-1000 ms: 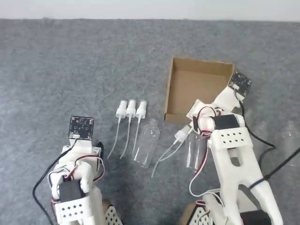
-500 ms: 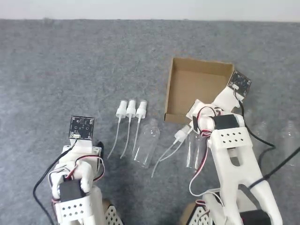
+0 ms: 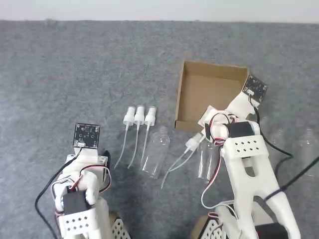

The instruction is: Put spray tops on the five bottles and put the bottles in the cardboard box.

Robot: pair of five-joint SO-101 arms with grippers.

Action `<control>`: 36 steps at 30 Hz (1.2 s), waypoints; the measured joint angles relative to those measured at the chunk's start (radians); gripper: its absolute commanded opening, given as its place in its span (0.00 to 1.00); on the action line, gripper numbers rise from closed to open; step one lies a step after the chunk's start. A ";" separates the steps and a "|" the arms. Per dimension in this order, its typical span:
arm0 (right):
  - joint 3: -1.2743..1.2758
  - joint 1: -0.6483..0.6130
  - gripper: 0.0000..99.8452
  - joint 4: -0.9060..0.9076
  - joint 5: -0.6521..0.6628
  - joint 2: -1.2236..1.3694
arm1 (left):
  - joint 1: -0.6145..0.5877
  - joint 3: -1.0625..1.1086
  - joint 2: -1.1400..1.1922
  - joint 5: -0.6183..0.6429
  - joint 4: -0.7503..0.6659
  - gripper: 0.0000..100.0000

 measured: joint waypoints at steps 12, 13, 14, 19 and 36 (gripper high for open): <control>0.107 0.012 0.12 -0.103 0.020 0.000 | 0.000 0.000 0.000 0.000 0.000 0.18; 0.107 0.012 0.12 -0.104 0.023 0.000 | 0.000 0.000 0.000 0.000 0.000 0.18; 0.107 0.012 0.12 -0.106 0.025 0.000 | 0.000 0.000 0.000 0.000 0.000 0.18; 0.107 0.012 0.03 -0.107 0.028 0.000 | 0.000 0.000 0.000 0.000 0.000 0.18; -0.063 0.012 0.01 -0.110 0.086 0.000 | 0.000 0.000 0.000 0.000 0.000 0.18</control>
